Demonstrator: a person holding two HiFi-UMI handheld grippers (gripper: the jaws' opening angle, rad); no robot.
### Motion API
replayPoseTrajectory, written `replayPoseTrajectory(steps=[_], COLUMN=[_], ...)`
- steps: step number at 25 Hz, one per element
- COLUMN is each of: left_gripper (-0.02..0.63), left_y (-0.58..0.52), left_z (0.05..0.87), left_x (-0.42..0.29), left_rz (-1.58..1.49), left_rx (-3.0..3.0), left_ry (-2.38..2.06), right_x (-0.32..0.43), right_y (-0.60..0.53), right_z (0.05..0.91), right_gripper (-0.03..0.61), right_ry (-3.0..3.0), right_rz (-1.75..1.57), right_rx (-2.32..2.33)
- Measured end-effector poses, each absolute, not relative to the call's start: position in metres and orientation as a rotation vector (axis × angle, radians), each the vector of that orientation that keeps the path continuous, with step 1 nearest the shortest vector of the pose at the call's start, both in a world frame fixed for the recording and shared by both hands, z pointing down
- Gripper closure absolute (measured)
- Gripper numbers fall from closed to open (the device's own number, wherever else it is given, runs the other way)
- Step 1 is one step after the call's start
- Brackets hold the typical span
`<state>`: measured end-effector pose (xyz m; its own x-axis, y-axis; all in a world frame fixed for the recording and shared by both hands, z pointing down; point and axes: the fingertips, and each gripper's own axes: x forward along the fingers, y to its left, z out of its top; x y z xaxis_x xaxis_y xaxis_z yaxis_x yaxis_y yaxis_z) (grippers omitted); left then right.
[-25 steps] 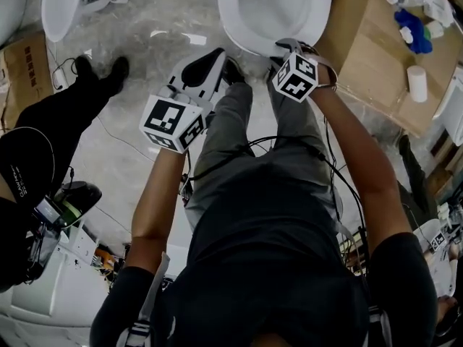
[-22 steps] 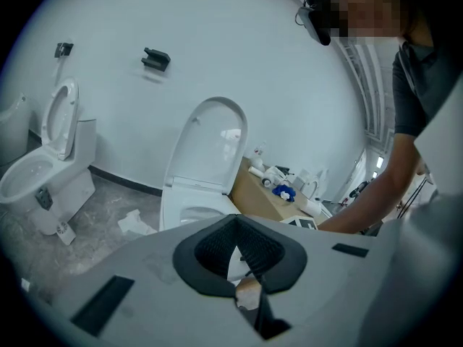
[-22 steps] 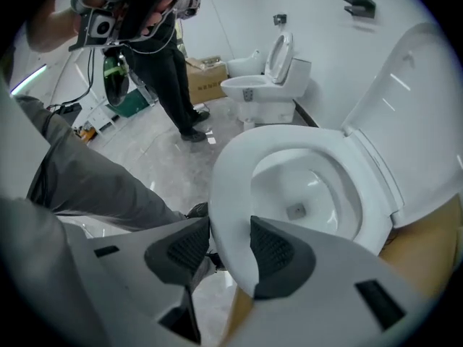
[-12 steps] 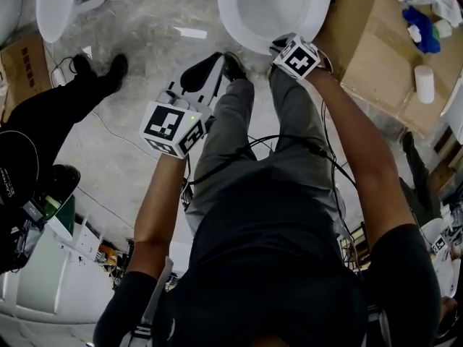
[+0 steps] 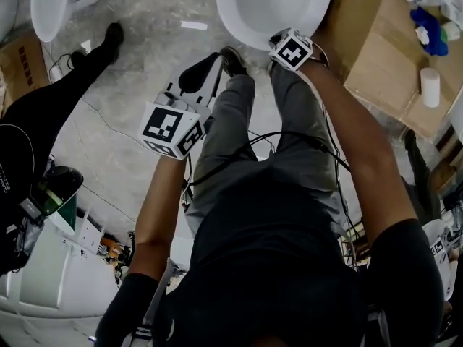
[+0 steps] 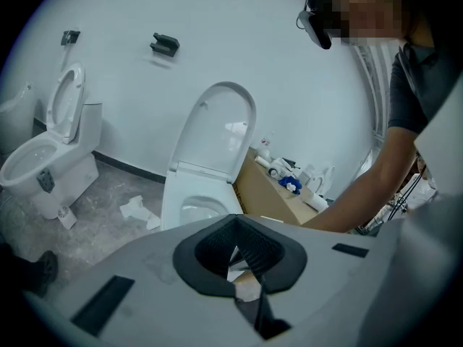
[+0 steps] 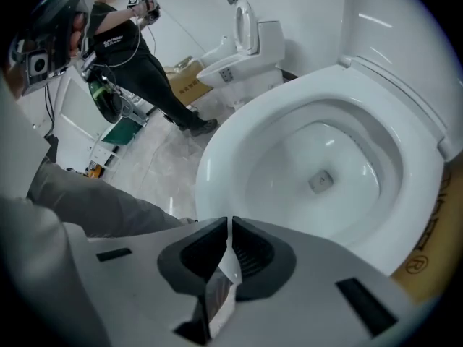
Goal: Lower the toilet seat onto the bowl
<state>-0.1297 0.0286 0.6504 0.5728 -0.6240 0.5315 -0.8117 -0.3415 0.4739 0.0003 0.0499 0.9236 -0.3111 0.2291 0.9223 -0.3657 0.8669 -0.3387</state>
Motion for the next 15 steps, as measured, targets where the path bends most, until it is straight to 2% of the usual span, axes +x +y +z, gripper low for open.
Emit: replayPoseTrajectory(steps=[15], left_gripper=[0.609], left_y=[0.004], left_z=[0.663], left_x=[-0.129], left_rz=[0.333], left_rx=[2.045], left_ry=[-1.121], right_x=[0.012], right_y=[0.039], right_z=[0.939], right_gripper=[0.557], right_ry=[-1.684], right_rz=[0.572], right_rx=[0.083])
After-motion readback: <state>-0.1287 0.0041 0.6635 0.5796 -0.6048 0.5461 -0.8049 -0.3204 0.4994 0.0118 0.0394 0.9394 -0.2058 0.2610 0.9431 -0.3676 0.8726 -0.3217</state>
